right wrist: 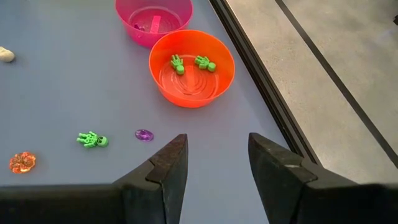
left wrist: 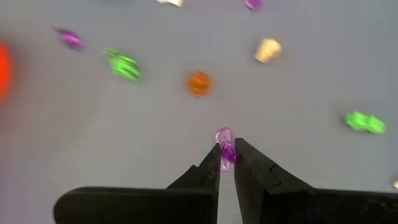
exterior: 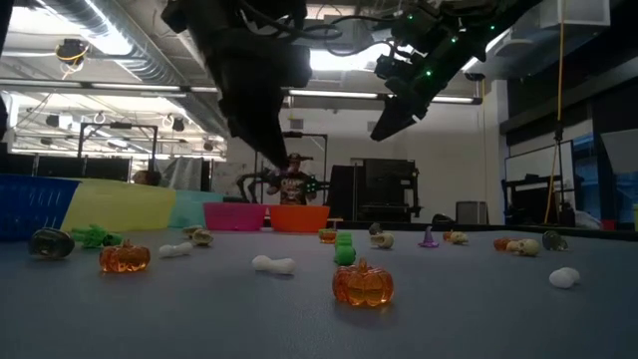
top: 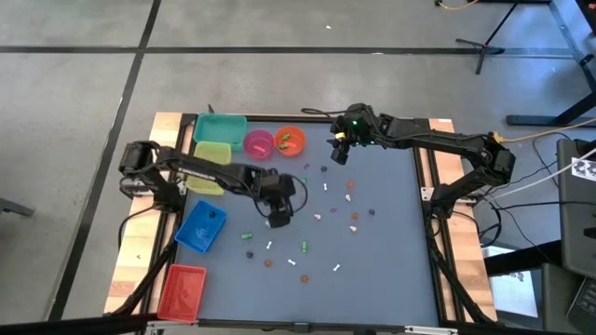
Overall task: Sort Halloween decoration
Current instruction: Put the purple witch hat toy into the pink bin
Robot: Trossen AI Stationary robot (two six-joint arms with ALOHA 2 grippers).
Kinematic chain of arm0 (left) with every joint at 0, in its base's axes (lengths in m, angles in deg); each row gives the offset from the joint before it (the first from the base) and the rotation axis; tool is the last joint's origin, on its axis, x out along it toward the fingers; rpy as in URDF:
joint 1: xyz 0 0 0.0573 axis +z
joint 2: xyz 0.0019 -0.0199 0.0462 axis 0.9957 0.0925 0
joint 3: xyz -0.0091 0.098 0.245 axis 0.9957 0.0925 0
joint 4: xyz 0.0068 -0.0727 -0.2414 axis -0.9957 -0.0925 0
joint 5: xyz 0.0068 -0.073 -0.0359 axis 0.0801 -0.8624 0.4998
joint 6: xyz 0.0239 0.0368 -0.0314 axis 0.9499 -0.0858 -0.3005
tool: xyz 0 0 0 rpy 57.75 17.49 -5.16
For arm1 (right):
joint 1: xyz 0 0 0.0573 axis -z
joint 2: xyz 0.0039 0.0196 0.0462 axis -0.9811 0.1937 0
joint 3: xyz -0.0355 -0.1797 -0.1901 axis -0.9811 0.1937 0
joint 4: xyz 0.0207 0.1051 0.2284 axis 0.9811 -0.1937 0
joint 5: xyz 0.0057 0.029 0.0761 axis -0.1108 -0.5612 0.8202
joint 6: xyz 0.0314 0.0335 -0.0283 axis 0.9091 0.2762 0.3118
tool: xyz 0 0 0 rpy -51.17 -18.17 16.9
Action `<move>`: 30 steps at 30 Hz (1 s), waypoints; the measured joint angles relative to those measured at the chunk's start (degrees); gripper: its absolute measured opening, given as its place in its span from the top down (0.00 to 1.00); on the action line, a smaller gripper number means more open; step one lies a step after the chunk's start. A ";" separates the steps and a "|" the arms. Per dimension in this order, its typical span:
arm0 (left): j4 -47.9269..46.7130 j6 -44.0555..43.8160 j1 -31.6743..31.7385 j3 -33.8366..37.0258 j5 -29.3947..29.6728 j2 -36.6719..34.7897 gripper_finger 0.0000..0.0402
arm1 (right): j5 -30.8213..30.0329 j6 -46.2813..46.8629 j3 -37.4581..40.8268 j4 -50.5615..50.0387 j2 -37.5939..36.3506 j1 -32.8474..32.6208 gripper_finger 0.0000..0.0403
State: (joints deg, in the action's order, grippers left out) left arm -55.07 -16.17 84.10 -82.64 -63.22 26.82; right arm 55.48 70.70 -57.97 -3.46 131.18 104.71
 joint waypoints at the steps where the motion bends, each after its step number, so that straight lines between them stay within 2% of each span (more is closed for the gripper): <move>1: -0.35 0.91 1.24 0.00 0.04 -0.66 0.96 | 0.00 0.00 0.00 0.08 0.00 0.01 0.58; 7: -0.38 5.00 9.37 0.00 0.42 -3.79 0.96 | 0.00 0.00 0.00 0.06 0.01 0.01 0.58; 15: -0.45 9.93 20.06 0.00 0.61 -4.12 0.96 | 0.00 0.00 0.00 0.06 0.00 0.01 0.58; 23: -0.50 14.69 29.02 0.00 5.46 -4.12 0.96 | 0.03 0.03 0.00 0.05 0.00 0.01 0.58; 30: -0.39 15.50 34.51 0.00 6.05 -3.76 0.95 | 5.75 0.38 0.00 0.04 0.00 0.01 0.58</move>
State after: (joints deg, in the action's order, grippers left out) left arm -55.46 -0.67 118.61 -82.64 -57.17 23.06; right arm 61.23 71.08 -57.97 -3.42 131.18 104.72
